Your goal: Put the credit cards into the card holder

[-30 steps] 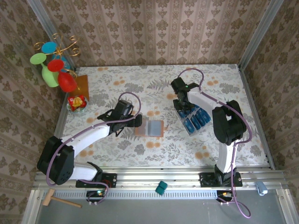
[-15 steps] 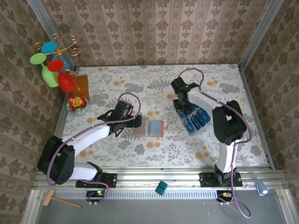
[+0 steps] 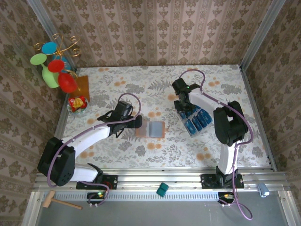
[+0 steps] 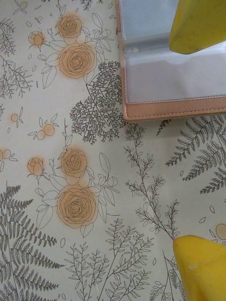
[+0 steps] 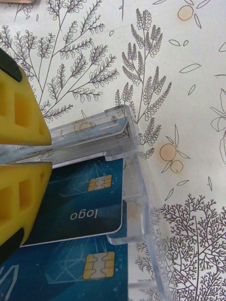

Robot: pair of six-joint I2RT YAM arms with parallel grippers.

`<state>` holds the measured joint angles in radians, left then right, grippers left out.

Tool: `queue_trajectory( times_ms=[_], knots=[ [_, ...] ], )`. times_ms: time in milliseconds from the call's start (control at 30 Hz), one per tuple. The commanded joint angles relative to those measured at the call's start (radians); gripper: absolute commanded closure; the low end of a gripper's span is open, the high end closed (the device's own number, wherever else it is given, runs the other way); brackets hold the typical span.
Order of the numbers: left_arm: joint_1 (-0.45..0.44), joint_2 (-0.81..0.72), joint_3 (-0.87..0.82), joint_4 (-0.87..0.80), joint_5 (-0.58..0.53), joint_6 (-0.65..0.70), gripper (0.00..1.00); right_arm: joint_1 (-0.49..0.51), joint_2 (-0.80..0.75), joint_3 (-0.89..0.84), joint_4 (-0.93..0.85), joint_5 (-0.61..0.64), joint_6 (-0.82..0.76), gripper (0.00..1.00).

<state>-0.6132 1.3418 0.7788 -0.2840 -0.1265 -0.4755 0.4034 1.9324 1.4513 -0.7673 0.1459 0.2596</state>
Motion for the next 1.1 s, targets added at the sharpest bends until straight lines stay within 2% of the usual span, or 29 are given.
queue_trajectory(
  times_ms=[0, 367, 800, 933, 1067],
  knots=[
    [0.007, 0.002, -0.013, 0.009, 0.01, -0.005, 0.0, 0.001, 0.008, -0.004, -0.016, -0.018, -0.014, 0.84],
    [0.009, 0.001, -0.012, 0.01, 0.015, -0.002, 0.0, -0.004, -0.011, 0.001, -0.009, -0.063, -0.073, 1.0],
    [0.012, -0.003, 0.0, 0.005, 0.021, 0.007, 0.0, -0.007, -0.143, 0.107, -0.101, -0.072, -0.076, 1.0],
    [0.012, -0.007, 0.002, 0.002, 0.021, 0.012, 0.0, -0.005, -0.213, 0.091, -0.082, -0.137, -0.019, 1.0],
    [0.013, -0.01, 0.006, -0.008, 0.022, 0.025, 0.0, -0.006, -0.3, 0.008, 0.015, -0.281, 0.102, 1.0]
  ],
)
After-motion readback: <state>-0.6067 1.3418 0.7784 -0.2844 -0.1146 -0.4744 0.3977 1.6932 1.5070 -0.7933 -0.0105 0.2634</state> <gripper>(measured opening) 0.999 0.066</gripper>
